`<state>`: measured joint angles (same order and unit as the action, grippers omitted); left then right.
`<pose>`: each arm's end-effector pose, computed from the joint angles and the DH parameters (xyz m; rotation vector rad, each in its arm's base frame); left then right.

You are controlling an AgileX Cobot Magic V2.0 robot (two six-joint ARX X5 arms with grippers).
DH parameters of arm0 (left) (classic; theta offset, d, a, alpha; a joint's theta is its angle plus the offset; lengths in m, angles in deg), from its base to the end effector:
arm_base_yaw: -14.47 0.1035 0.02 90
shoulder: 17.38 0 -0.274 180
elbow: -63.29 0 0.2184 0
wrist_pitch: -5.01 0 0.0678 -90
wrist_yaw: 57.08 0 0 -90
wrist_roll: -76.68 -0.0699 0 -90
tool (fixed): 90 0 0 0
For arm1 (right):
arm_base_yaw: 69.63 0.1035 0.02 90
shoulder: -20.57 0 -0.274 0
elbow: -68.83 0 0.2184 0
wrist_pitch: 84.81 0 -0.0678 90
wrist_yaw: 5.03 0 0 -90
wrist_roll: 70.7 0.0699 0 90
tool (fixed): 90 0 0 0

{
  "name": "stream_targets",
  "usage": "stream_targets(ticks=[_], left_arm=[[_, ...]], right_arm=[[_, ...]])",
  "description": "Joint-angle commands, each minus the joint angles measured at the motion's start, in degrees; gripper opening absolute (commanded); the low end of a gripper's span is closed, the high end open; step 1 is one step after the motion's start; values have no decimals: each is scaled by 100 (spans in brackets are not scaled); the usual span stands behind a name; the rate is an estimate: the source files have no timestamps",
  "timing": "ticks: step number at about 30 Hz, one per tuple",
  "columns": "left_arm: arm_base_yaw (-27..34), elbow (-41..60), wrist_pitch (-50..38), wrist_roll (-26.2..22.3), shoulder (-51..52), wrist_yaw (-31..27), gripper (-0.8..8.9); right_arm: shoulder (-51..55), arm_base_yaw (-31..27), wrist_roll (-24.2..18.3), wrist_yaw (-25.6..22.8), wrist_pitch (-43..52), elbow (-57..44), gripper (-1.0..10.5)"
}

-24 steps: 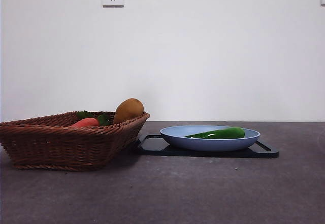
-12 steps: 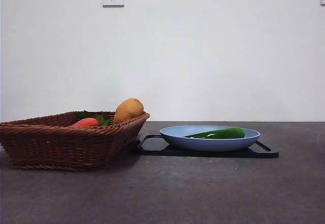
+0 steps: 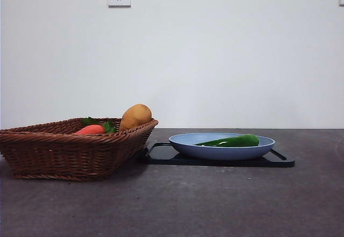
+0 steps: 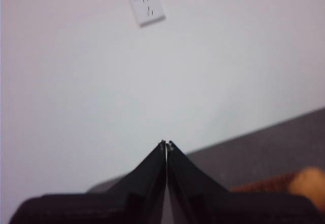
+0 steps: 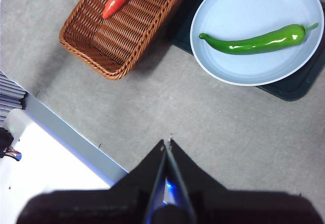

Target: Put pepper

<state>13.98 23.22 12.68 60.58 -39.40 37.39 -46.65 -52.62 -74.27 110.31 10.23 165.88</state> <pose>0.1088 -0.0064 0.2987 0.2863 -0.1921 -0.0603 0.1617 0.0808 0.3573 0.0167 0.9585 0.7103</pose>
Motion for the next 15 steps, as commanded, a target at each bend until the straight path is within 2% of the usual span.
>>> stream_targets(ticks=[1, 8, 15], left_arm=[[81, 485, -70, -17, 420, 0, 8], [195, 1550, -61, 7, 1266, 0, 8], [247, 2334, -31, 260, 1670, 0, 8]], right_arm=[[-59, 20, 48, 2, 44, 98, 4], [-59, 20, 48, 2, 44, 98, 4], [-59, 20, 48, 2, 44, 98, 4]])
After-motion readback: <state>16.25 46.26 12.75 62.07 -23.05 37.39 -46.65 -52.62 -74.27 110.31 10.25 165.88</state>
